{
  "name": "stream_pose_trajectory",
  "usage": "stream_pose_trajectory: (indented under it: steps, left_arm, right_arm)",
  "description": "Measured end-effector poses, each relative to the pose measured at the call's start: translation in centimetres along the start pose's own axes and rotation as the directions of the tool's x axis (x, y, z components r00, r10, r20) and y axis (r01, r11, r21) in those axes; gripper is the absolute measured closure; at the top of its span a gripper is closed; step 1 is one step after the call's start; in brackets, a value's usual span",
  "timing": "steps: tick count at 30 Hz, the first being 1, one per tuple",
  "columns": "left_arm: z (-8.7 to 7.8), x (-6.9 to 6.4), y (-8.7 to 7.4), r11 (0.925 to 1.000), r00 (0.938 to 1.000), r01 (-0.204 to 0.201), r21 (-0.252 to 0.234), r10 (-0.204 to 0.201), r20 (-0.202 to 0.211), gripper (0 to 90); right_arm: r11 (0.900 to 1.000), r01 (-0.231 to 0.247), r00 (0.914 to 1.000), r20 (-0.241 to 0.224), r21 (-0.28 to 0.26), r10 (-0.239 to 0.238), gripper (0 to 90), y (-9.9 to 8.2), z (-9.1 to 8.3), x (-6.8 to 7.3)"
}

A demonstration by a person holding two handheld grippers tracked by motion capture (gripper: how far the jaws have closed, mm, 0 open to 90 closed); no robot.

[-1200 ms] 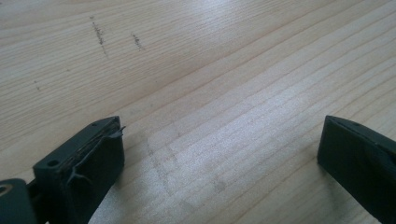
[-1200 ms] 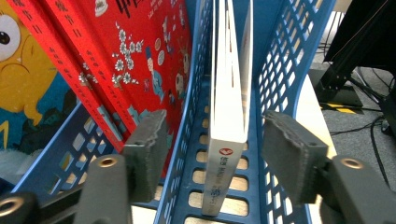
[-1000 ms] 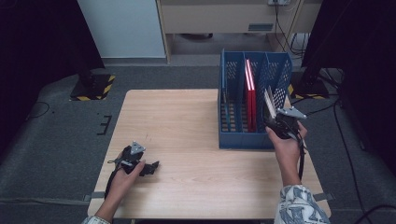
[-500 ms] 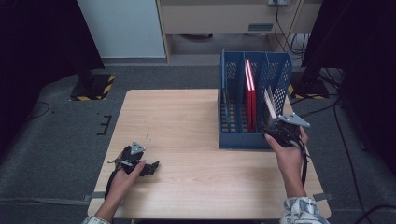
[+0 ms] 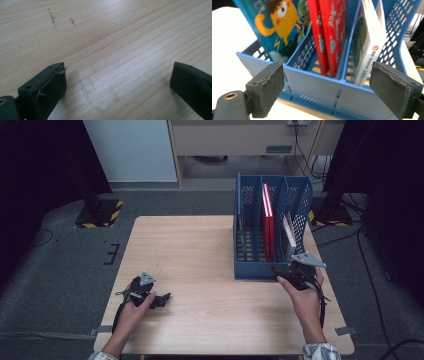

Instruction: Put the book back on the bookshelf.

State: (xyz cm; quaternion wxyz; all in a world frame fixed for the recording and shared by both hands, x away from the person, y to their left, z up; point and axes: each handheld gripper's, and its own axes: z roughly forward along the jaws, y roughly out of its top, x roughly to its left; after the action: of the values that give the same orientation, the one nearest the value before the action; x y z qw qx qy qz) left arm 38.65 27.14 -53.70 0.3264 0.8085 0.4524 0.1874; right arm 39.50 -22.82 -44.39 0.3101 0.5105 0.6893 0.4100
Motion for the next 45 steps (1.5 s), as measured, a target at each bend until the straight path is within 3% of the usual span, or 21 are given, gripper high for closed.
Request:
stream_pose_trajectory:
  steps: [26, 45]
  left_arm:
    - [0.0, 0.0, 0.0, 1.0000, 1.0000, -0.001, 0.000, 0.001, 0.001, 0.0]
    - [0.0, 0.0, 0.0, 1.0000, 1.0000, -0.001, -0.001, 0.001, 0.001, 0.0]
  right_arm:
    - [0.9989, 0.010, 0.9964, -0.085, 0.046, -0.006, 12.0, -3.5, -0.6, 3.1]
    - [0.9947, 0.055, 0.9846, -0.170, 0.087, -0.040, 11.6, -4.7, -0.1, 5.8]
